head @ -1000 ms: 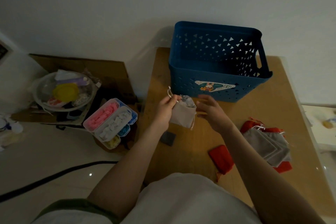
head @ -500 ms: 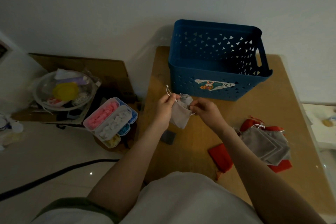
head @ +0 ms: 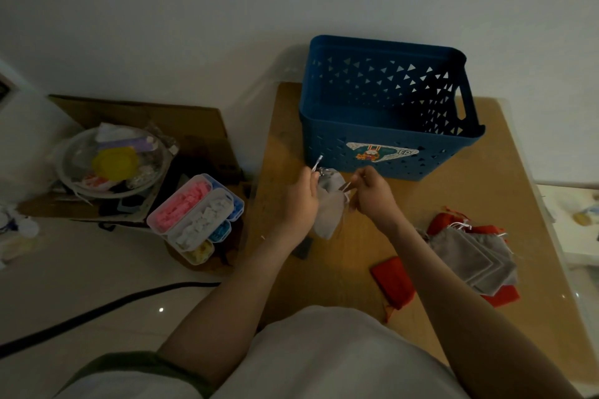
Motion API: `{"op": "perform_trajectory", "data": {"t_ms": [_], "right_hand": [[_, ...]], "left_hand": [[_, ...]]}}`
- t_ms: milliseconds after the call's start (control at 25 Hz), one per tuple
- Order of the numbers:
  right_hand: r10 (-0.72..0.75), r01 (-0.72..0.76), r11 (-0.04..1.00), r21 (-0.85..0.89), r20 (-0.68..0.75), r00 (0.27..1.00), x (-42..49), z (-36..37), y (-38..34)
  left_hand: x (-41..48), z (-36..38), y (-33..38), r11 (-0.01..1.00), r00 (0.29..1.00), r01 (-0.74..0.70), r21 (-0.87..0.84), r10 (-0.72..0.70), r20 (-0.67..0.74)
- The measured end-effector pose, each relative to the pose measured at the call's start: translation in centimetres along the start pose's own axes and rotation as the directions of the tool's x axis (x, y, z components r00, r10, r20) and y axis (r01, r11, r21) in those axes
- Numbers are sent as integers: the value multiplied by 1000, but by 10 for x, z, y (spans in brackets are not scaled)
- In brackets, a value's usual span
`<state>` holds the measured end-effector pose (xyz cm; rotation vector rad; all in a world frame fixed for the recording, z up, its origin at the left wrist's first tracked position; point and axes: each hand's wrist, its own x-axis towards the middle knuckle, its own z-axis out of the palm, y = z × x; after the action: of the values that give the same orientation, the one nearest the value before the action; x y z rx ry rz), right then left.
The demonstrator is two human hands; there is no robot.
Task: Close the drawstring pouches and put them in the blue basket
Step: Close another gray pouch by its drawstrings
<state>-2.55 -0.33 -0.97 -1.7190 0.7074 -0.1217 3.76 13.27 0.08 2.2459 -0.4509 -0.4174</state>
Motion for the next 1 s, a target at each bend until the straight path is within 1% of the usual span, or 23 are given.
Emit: {"op": "perform_trajectory", "data": {"t_ms": [80,160,280,360,440,560,680,800,880,1000], "right_hand": [[73,-63,990,122,-75,995,4,-9,0],[108,-87,978,191,-100,989,9,-17,-1],[123,-115,981,158,-47,991,11,-19,3],[166,-159,969,189,-21,986,12,-16,7],[204,-207,945,254,37,978,12,-14,10],[216,-272,907,321,200,956,7,-7,14],[201,-306,886,348,308,930,3,1,18],[202,-302,864,403,272,941,6,1,17],[219,-293,861,415,218,951,7,-4,17],[263,-299,913,278,160,951,7,-10,22]], "left_hand": [[0,-2,-3,999,998,-9,45,6,57],[-1,-4,-4,1000,998,11,11,-11,67],[-4,-6,-1,992,997,73,-103,-70,38],[-5,-11,1,978,994,110,-176,-110,11],[-6,-15,4,956,984,174,-237,-176,12],[-7,-17,11,904,968,244,-352,-252,23],[-6,-15,14,825,943,329,-459,-312,115],[-5,-13,6,765,917,398,-506,-324,231],[-4,-13,2,748,906,421,-512,-327,268],[-4,-15,0,704,912,409,-581,-343,226]]}}
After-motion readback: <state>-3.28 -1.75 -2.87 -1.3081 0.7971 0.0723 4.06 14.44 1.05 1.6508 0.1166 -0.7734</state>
